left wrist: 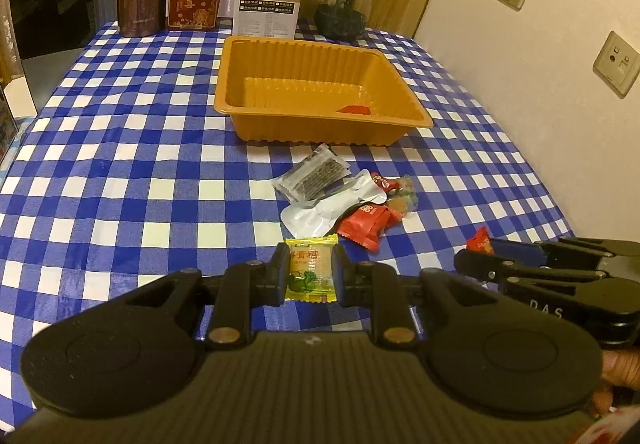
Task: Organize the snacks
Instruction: 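Carry both candies over the orange tray and open both tools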
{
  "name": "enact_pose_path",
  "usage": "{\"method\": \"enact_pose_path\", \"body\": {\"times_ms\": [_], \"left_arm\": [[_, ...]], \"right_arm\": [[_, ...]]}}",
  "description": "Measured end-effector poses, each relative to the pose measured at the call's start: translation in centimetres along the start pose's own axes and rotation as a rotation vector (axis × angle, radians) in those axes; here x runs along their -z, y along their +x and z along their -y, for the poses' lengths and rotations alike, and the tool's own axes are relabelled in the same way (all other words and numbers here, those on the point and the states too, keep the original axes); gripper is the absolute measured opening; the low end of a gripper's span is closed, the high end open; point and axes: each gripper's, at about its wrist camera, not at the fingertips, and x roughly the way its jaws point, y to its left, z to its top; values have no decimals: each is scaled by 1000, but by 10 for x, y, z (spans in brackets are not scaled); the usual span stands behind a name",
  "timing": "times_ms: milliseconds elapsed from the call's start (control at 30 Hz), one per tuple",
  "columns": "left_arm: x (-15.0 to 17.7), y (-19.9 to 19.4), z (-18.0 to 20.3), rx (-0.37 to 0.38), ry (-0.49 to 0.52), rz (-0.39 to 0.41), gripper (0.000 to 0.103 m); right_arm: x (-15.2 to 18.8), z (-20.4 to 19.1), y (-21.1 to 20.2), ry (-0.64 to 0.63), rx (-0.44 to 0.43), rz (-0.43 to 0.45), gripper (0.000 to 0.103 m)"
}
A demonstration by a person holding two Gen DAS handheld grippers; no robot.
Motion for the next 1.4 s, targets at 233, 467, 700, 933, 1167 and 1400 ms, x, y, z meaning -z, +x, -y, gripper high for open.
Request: {"method": "enact_pose_path", "body": {"times_ms": [233, 467, 700, 933, 1167, 1400], "left_arm": [[-6, 5, 2, 6, -1, 3, 20], [-20, 12, 4, 6, 5, 8, 20], [-40, 23, 0, 16, 5, 21, 20], [-71, 37, -6, 18, -4, 45, 20], [-104, 53, -13, 23, -11, 62, 20], [-132, 69, -20, 21, -11, 72, 20]], "right_arm": [[-7, 6, 2, 11, 9, 8, 33], [-19, 10, 8, 16, 12, 18, 33], [-41, 17, 19, 15, 13, 25, 33], [-75, 24, 35, 16, 11, 49, 33], [-112, 26, 54, 19, -6, 66, 33], [-140, 28, 75, 21, -14, 74, 33]]}}
